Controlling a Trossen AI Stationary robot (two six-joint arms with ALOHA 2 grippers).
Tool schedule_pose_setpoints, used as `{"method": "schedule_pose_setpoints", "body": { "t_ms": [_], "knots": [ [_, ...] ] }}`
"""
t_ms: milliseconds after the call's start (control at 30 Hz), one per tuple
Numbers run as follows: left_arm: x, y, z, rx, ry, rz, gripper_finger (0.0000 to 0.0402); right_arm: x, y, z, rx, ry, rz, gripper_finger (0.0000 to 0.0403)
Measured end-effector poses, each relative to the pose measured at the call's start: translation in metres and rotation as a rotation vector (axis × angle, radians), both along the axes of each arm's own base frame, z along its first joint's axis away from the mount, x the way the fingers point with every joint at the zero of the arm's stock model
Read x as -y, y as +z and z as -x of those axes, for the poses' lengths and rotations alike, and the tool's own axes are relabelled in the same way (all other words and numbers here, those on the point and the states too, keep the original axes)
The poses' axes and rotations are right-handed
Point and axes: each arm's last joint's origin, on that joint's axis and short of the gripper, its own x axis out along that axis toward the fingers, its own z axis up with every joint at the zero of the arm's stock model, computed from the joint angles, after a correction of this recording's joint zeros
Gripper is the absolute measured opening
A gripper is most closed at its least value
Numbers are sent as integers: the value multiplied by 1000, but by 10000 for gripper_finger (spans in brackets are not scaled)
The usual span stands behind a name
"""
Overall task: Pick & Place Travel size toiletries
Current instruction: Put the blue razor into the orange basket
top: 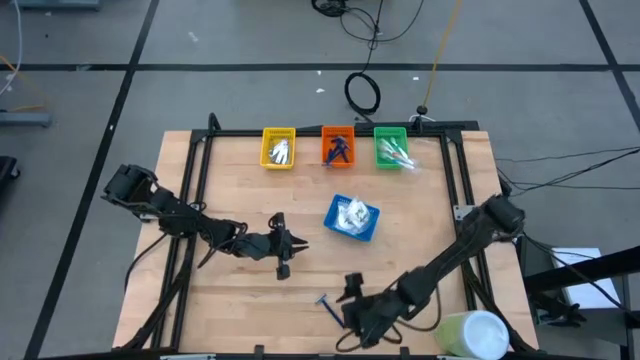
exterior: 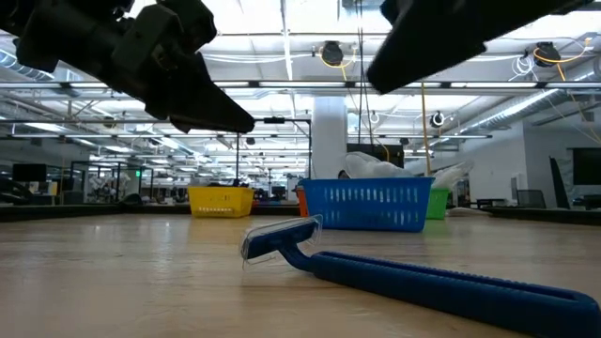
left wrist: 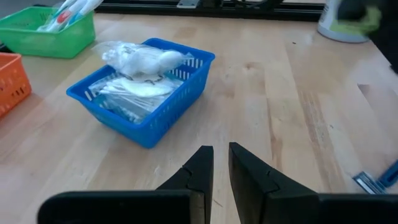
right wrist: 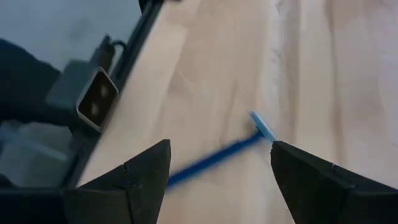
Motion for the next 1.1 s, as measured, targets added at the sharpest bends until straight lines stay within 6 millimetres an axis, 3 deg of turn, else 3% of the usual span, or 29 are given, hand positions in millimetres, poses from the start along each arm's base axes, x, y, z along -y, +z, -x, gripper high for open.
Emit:
{"method": "schedule_pose_setpoints", "body": {
  "t_ms": [100,300,467,833,1100],
  "knots": [
    [-3,0,-1,1,19,20,51,-9,-14,-10,21,-32,-60,265],
    [-7,0,-3,16,70,103,51,-4,-51,-20,-66,-138,-92,259],
    [-7,0,-3,17,71,106,51,-3,-66,-21,-113,-159,-99,259],
    [-7,0,-3,15,70,105,51,17,-79,-12,-313,-266,8,245],
    [-7,0,-2,14,68,105,51,27,-81,-12,-431,-227,-41,211]
  ]
}}
